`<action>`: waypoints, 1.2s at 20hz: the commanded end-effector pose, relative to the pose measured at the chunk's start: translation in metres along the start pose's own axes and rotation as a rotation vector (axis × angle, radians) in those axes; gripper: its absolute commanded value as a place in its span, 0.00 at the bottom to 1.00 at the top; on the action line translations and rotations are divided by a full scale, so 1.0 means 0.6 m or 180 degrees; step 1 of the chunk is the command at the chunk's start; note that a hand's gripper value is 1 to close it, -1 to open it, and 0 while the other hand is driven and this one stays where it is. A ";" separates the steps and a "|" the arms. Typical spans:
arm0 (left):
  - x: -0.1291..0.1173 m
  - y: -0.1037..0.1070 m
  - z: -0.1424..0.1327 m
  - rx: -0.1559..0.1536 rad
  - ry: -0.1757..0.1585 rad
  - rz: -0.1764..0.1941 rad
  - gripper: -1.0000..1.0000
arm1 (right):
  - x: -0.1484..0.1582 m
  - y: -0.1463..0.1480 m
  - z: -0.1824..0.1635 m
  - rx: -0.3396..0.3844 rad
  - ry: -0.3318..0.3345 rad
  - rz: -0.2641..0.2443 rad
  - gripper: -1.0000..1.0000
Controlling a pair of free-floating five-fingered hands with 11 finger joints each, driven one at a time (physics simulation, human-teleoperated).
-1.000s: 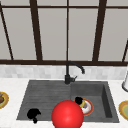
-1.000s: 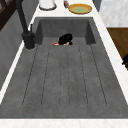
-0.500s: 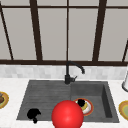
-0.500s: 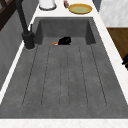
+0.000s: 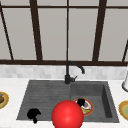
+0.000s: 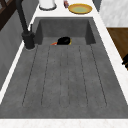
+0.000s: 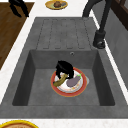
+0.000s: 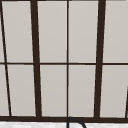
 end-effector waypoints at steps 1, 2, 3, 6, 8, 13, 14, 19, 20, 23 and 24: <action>0.000 0.000 0.000 0.0000 0.0000 0.0000 0.50 | 0.001 0.022 -0.020 -0.0079 -0.0052 0.0038 0.00; 0.000 0.000 0.000 0.0000 0.0000 0.0000 0.50 | 0.005 0.019 -0.012 -0.0091 -0.0101 0.0012 0.00; 0.000 0.000 0.000 0.0000 0.0000 0.0000 0.50 | 0.017 0.004 -0.003 -0.0032 -0.0050 0.0039 0.00; 0.000 0.000 0.000 0.0000 0.0000 0.0000 0.50 | 0.024 -0.020 0.000 -0.0093 -0.0009 0.0073 0.00; 0.000 0.000 0.000 0.0000 0.0000 0.0000 0.50 | 0.022 -0.032 0.007 -0.0032 -0.0022 0.0055 0.00; 0.000 0.000 0.000 0.0000 0.0000 0.0000 0.50 | 0.009 -0.055 0.015 -0.0108 -0.0041 0.0016 0.00; 0.000 0.000 0.000 0.0000 0.0000 0.0000 0.50 | 0.012 -0.060 0.016 -0.0113 -0.0055 0.0015 0.00; 0.000 0.000 0.000 0.0000 0.0000 0.0000 0.50 | -0.002 -0.083 0.026 -0.0392 -0.0304 0.0048 0.00; 0.000 0.000 0.000 0.0000 0.0000 0.0000 0.50 | -0.007 -0.087 0.024 -0.0447 -0.0359 0.0036 0.00; 0.000 0.000 0.000 0.0000 0.0000 0.0000 0.50 | -0.016 -0.101 0.028 -0.0578 -0.0524 0.0031 0.00; 0.000 0.000 0.000 0.0000 0.0000 0.0000 0.50 | -0.017 -0.107 0.029 -0.0600 -0.0578 0.0035 0.00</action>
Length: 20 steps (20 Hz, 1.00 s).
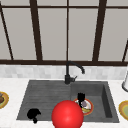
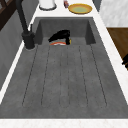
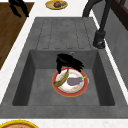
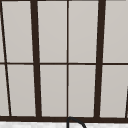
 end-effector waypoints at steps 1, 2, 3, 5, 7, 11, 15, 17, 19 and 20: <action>0.000 0.000 0.000 0.0000 0.0000 0.0000 0.50 | -0.008 -0.022 0.003 -0.0213 -0.0297 0.0018 0.00; 0.000 0.000 0.000 0.0000 0.0000 0.0000 0.50 | -0.013 -0.028 0.004 -0.0243 -0.0360 -0.0013 0.00; 0.000 0.000 0.000 0.0000 0.0000 0.0000 0.50 | -0.022 -0.035 0.004 -0.0300 -0.0417 -0.0059 0.00; 0.000 0.000 0.000 0.0000 0.0000 0.0000 0.50 | -0.032 -0.047 0.006 -0.0385 -0.0548 -0.0102 0.00; 0.000 0.000 0.000 0.0000 0.0000 0.0000 0.50 | -0.042 -0.056 0.007 -0.0480 -0.0686 -0.0123 0.00; 0.000 0.000 0.000 0.0000 0.0000 0.0000 0.50 | -0.060 -0.069 0.007 -0.0780 -0.0907 -0.0123 0.00; 0.000 0.000 0.000 0.0000 0.0000 0.0000 0.50 | -0.071 -0.079 0.007 -0.1125 -0.1087 -0.0102 0.00; 0.000 0.000 0.000 0.0000 0.0000 0.0000 0.50 | -0.073 -0.082 0.004 -0.1314 -0.1134 -0.0079 0.00; 0.000 0.000 0.000 0.0000 0.0000 0.0000 0.50 | -0.071 -0.086 0.001 -0.1495 -0.1164 -0.0054 0.00; 0.000 0.000 0.000 0.0000 0.0000 0.0000 0.50 | -0.071 -0.089 -0.001 -0.1577 -0.1177 -0.0045 0.00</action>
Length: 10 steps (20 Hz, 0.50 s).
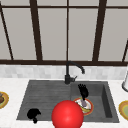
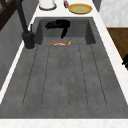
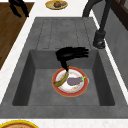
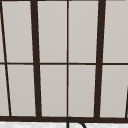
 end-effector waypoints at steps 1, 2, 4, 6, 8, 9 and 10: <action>0.000 0.000 0.000 0.0000 0.0000 0.0000 0.50 | -0.002 -0.009 -0.011 -0.0365 -0.0187 -0.0042 0.00; 0.000 0.000 0.000 0.0000 0.0000 0.0000 0.50 | -0.001 -0.015 -0.019 -0.0399 -0.0174 -0.0035 0.00; 0.000 0.000 0.000 0.0000 0.0000 0.0000 0.50 | -0.002 -0.027 -0.034 -0.0458 -0.0165 -0.0022 0.00; 0.000 0.000 0.000 0.0000 0.0000 0.0000 0.50 | -0.004 -0.042 -0.046 -0.0513 -0.0153 0.0041 0.00; 0.000 0.000 0.000 0.0000 0.0000 0.0000 0.50 | -0.007 -0.059 -0.063 -0.0527 -0.0143 0.0044 0.00; 0.000 0.000 0.000 0.0000 0.0000 0.0000 0.50 | -0.010 -0.075 -0.077 -0.0474 -0.0115 0.0046 0.00; 0.000 0.000 0.000 0.0000 0.0000 0.0000 0.50 | -0.012 -0.085 -0.090 -0.0393 -0.0106 0.0052 0.00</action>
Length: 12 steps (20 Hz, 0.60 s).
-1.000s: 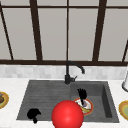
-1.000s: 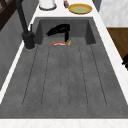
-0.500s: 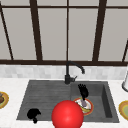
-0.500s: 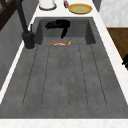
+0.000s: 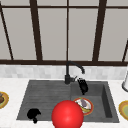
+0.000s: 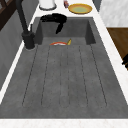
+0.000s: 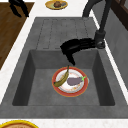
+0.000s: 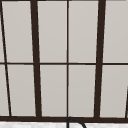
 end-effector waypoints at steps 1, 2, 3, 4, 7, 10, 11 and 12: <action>0.000 0.000 0.000 0.0000 0.0000 0.0000 0.50 | -0.010 -0.030 -0.045 0.0105 -0.0066 -0.0012 0.00; 0.000 0.000 0.000 0.0000 0.0000 0.0000 0.50 | -0.012 -0.034 -0.060 0.0147 -0.0053 -0.0016 0.00; 0.000 0.000 0.000 0.0000 0.0000 0.0000 0.50 | -0.010 -0.040 -0.075 0.0157 -0.0026 0.0002 0.00; 0.000 0.000 0.000 0.0000 0.0000 0.0000 0.50 | -0.006 -0.047 -0.090 0.0160 -0.0016 0.0010 0.00; 0.000 0.000 0.000 0.0000 0.0000 0.0000 0.50 | 0.008 -0.054 -0.118 0.0277 -0.0013 0.0003 0.00; 0.000 0.000 0.000 0.0000 0.0000 0.0000 0.50 | 0.025 -0.050 -0.138 0.0370 0.0029 -0.0043 0.00; 0.000 0.000 0.000 0.0000 0.0000 0.0000 0.50 | 0.031 -0.049 -0.143 0.0405 0.0039 -0.0052 0.00; 0.000 0.000 0.000 0.0000 0.0000 0.0000 0.50 | 0.036 -0.047 -0.148 0.0452 0.0044 -0.0060 0.00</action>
